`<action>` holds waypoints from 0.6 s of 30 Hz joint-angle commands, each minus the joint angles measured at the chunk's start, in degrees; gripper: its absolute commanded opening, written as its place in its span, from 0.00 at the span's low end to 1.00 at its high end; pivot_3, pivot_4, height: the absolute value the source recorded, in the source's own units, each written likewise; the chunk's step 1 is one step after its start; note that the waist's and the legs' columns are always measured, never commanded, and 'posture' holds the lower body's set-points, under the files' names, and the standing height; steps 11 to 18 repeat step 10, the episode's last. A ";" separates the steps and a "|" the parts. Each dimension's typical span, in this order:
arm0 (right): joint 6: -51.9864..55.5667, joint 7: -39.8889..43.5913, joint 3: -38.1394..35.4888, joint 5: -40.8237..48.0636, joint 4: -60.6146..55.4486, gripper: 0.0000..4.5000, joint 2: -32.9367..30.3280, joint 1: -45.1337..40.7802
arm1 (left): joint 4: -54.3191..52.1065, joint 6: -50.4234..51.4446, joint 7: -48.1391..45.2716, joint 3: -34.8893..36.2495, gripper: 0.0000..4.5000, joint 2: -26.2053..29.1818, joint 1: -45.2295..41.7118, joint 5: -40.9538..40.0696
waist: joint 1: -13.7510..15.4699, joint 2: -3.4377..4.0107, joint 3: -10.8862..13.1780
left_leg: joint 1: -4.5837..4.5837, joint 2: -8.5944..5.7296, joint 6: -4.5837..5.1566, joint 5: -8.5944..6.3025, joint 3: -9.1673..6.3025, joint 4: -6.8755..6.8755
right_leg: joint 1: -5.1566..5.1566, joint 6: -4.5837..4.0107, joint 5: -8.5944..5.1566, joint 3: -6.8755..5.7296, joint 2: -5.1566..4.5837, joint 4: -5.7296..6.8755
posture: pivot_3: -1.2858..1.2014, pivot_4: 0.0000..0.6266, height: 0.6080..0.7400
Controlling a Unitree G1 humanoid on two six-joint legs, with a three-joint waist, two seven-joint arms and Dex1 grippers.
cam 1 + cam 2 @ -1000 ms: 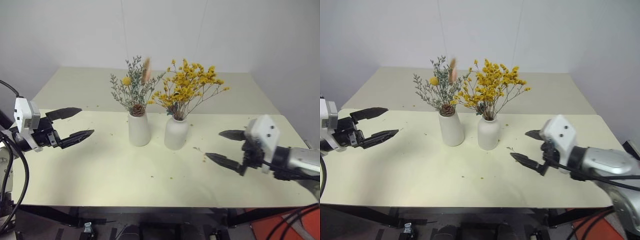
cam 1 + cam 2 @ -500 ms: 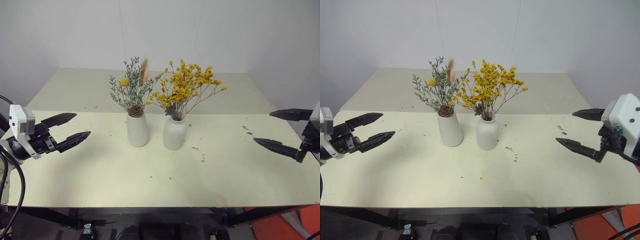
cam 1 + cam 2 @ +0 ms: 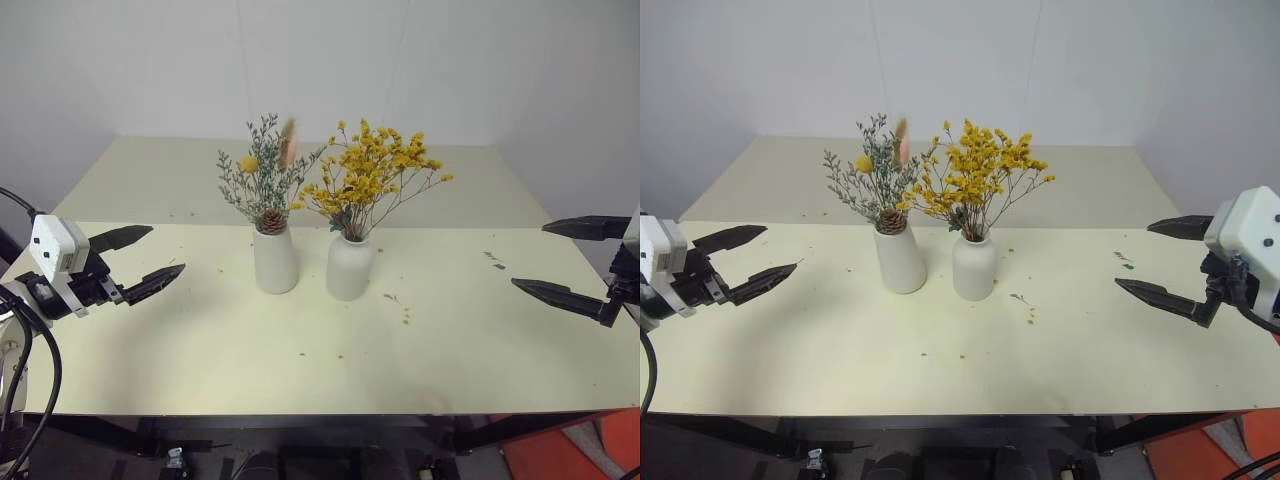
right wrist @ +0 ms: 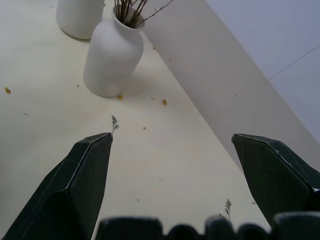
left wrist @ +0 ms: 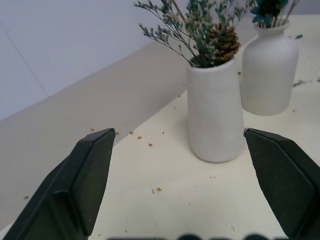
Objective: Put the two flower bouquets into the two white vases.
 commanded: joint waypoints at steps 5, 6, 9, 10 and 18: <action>-1.03 4.55 -0.37 0.96 1.16 1.00 -1.84 0.75 | -4.45 0.36 -3.12 5.96 1.00 2.57 1.74 -5.41 | 0.00 0.00 0.00 | -0.01 0.00 0.00 0.00 0.00 -0.01 | 0.00 -0.21 -0.13 0.00 -0.02 0.00 | 0.52 0.24 1.00; -1.49 4.44 0.15 0.82 1.57 1.00 -1.79 0.24 | -4.75 0.64 -3.53 6.91 1.00 2.81 2.11 -6.18 | 0.00 0.00 0.00 | 0.00 0.00 0.00 0.00 0.00 -0.01 | 0.00 -0.21 -0.13 0.00 -0.01 0.00 | 0.52 0.24 1.00; -1.77 3.67 1.20 0.74 1.50 1.00 -1.24 -0.62 | -5.14 0.54 -3.86 9.12 1.00 3.06 3.54 -6.95 | -0.10 0.00 0.00 | 0.03 0.02 0.00 0.00 0.02 -0.01 | 0.01 -0.23 -0.14 0.00 -0.01 0.01 | 0.52 0.24 1.00; -1.63 3.21 1.55 0.66 0.85 1.00 -0.95 -0.56 | -4.82 -0.16 -4.20 9.71 1.00 2.95 4.07 -6.74 | -0.10 0.00 0.00 | 0.04 0.02 0.00 0.00 0.03 -0.01 | 0.01 -0.24 -0.15 0.00 -0.01 0.01 | 0.52 0.24 1.00; -1.63 3.21 1.55 0.66 0.85 1.00 -0.95 -0.56 | -4.82 -0.16 -4.20 9.71 1.00 2.95 4.07 -6.74 | -0.10 0.00 0.00 | 0.04 0.02 0.00 0.00 0.03 -0.01 | 0.01 -0.24 -0.15 0.00 -0.01 0.01 | 0.52 0.24 1.00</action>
